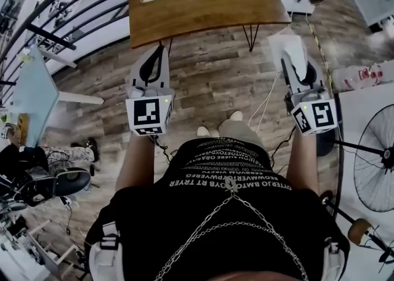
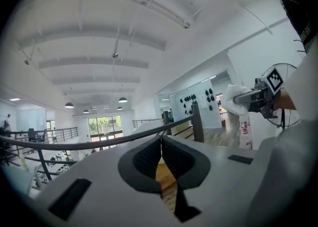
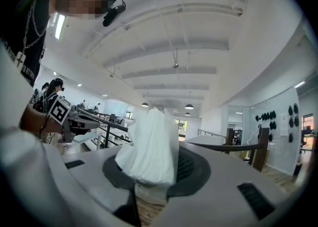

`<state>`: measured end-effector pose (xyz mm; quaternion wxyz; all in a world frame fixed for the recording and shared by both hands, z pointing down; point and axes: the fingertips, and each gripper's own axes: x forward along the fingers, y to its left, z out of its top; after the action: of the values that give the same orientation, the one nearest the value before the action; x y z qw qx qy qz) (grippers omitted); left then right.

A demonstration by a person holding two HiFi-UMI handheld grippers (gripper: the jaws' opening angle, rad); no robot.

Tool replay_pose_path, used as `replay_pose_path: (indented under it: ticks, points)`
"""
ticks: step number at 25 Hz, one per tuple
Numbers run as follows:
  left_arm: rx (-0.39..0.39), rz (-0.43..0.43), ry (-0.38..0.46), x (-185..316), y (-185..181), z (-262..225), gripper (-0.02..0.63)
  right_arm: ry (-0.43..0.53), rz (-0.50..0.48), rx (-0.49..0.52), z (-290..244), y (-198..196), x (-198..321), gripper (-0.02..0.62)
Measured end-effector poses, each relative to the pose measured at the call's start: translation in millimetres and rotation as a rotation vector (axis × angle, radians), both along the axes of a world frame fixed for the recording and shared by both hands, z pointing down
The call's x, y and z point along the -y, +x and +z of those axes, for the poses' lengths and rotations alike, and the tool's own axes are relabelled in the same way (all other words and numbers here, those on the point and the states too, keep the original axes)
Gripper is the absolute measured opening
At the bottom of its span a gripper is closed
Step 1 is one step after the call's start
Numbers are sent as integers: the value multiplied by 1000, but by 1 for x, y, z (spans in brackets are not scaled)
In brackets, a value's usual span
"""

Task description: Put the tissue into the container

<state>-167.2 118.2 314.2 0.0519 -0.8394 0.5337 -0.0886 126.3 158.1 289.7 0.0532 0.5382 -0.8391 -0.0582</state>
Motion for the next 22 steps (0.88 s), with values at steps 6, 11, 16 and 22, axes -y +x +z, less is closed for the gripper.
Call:
replay_pose_path:
  ticks: [6, 11, 16, 22]
  points:
    - [9, -21, 8, 22, 6, -6, 29, -23, -24, 13, 22, 7, 34, 123]
    - [24, -89, 13, 50, 4, -8, 29, -27, -82, 0, 31, 10, 72, 123]
    - [26, -121, 3, 76, 12, -3, 29, -34, -117, 27, 30, 20, 109, 123]
    - [29, -110, -9, 119, 43, 0, 29, -29, -133, 32, 23, 42, 155, 123]
